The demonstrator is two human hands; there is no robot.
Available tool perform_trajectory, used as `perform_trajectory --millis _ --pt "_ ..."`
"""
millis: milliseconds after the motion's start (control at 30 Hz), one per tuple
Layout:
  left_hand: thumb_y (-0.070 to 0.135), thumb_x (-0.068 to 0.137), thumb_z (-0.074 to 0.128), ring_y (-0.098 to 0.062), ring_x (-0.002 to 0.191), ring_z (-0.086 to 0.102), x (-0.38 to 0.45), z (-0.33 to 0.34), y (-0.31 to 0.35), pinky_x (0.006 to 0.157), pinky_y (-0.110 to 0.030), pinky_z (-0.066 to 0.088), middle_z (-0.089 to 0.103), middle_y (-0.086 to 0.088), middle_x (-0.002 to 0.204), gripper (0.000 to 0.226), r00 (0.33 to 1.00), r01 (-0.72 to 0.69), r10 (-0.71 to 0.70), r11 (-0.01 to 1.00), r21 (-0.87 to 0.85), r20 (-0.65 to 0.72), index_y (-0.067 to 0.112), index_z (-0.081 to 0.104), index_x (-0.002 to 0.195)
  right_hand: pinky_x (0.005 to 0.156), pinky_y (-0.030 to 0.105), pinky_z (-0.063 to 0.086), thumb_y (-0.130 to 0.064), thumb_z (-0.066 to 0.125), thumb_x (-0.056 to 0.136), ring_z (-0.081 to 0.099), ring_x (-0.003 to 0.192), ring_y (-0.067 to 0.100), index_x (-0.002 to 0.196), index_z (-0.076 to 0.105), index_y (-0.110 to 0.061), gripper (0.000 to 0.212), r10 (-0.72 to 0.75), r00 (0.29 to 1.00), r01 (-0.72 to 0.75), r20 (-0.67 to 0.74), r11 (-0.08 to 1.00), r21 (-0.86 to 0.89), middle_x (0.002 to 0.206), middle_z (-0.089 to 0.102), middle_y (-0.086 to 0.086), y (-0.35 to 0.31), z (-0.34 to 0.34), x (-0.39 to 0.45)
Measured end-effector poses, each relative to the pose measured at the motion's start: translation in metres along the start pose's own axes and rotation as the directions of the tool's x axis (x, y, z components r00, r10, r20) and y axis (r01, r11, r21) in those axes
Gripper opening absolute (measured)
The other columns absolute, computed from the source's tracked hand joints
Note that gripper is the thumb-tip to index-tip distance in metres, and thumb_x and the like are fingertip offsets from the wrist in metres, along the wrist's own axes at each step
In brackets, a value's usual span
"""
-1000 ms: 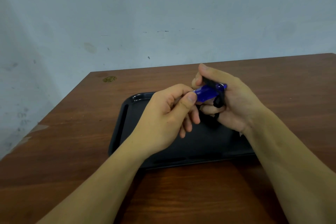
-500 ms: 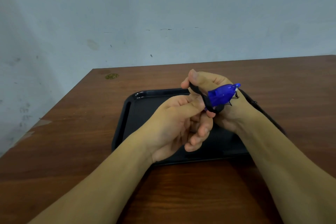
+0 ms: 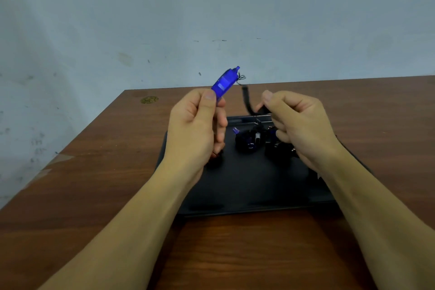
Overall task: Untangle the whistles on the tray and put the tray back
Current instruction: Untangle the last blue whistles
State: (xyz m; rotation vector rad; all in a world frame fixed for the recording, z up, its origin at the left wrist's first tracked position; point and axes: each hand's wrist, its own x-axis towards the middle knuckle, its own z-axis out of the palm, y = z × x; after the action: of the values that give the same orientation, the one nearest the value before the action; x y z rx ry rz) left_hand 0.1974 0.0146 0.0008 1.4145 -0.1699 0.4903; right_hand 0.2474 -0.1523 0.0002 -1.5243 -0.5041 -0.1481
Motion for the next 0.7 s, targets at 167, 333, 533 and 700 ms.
perform_trajectory --millis 167,333,533,700 --pt "0.017 0.108 0.04 -0.013 0.042 0.041 0.002 -0.001 -0.005 0.037 -0.024 0.034 0.055 0.002 0.057 0.029 0.999 -0.011 0.015 0.994 0.108 -0.034 0.009 0.057 0.086 0.049 0.007 0.037 -0.014 0.056 0.102 0.048 0.044 0.001 0.082 0.073 -0.009 0.026 -0.119 0.99 0.129 0.076 0.979 -0.158 0.051 0.056 -0.012 0.001 0.002 -0.002" --pt "0.019 0.107 0.042 -0.016 0.044 0.044 -0.001 0.002 -0.005 0.04 -0.027 0.037 0.056 0.0 0.057 0.032 0.997 -0.055 0.044 0.984 0.171 0.067 0.014 0.059 0.081 0.096 0.032 0.053 -0.035 0.043 0.101 0.069 0.11 0.014 0.119 0.071 -0.023 0.036 0.032 0.976 -0.01 0.217 0.995 -0.104 0.118 0.074 0.002 0.006 0.001 0.003" --pt "0.02 0.107 0.042 -0.016 0.044 0.044 -0.005 0.005 -0.001 0.038 -0.024 0.035 0.058 -0.004 0.059 0.032 0.996 0.001 -0.007 0.998 0.06 0.089 0.01 0.06 0.083 0.08 0.034 0.056 -0.007 0.054 0.102 0.069 0.08 0.016 0.102 0.07 -0.003 0.016 -0.081 0.975 0.087 0.205 0.996 -0.023 0.081 0.073 0.005 0.008 0.016 -0.001" --pt "0.022 0.105 0.043 -0.012 0.047 0.046 -0.007 0.008 0.009 0.038 -0.022 0.034 0.073 -0.01 0.082 0.025 0.98 0.17 -0.132 0.946 -0.275 0.15 0.006 0.059 0.093 0.056 0.021 0.045 -0.021 0.041 0.108 0.055 0.053 0.008 0.102 0.068 -0.021 0.028 -0.09 0.986 0.139 0.139 0.908 -0.395 0.062 0.062 -0.006 0.009 0.019 -0.003"
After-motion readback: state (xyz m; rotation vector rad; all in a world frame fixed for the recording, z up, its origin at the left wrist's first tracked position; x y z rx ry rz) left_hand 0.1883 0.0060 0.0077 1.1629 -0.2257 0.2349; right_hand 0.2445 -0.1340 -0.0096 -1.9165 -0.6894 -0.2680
